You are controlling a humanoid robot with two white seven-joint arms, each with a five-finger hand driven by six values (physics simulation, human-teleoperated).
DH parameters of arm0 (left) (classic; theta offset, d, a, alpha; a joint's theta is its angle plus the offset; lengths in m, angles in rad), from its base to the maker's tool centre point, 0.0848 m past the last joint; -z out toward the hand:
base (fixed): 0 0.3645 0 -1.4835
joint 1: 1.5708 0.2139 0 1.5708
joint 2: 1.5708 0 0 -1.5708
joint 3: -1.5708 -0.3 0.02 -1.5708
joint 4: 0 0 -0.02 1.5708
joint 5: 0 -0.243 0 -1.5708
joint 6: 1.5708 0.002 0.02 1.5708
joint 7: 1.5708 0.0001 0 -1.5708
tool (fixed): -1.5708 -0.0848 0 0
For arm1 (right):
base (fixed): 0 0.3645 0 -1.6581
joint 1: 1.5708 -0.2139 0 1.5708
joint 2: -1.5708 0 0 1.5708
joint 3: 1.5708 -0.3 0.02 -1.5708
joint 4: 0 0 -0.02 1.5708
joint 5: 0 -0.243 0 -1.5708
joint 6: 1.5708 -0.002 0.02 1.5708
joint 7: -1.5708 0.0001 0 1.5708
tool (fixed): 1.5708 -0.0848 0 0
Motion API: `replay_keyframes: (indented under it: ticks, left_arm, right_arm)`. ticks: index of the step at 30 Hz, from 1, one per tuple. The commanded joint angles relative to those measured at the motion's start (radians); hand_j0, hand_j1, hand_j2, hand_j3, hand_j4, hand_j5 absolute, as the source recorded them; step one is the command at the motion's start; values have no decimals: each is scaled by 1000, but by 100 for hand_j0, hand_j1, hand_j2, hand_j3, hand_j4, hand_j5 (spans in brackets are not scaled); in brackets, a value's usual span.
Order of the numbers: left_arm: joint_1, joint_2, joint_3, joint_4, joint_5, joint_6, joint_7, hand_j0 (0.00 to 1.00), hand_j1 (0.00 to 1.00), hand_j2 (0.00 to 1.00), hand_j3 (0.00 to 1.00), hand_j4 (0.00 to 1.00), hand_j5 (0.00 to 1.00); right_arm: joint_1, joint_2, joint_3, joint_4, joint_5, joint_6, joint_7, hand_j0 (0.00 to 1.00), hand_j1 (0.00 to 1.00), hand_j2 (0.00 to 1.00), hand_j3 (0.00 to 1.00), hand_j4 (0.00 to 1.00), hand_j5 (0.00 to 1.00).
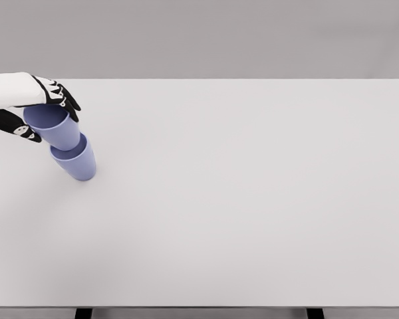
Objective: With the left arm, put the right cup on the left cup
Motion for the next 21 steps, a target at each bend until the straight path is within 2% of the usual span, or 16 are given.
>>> replay_keyframes:
  ticks: [1,21]
  left_arm:
    - [0,0,2,-1,6,2,1,63,63,63,63,63,63]
    - [14,1,4,1,18,2,2,66,66,66,66,66,66]
  right_arm:
    - [0,0,0,0,1,-1,0,100,100,100,100,100,100]
    - [0,0,0,0,1,-1,0,100,100,100,100,100,100]
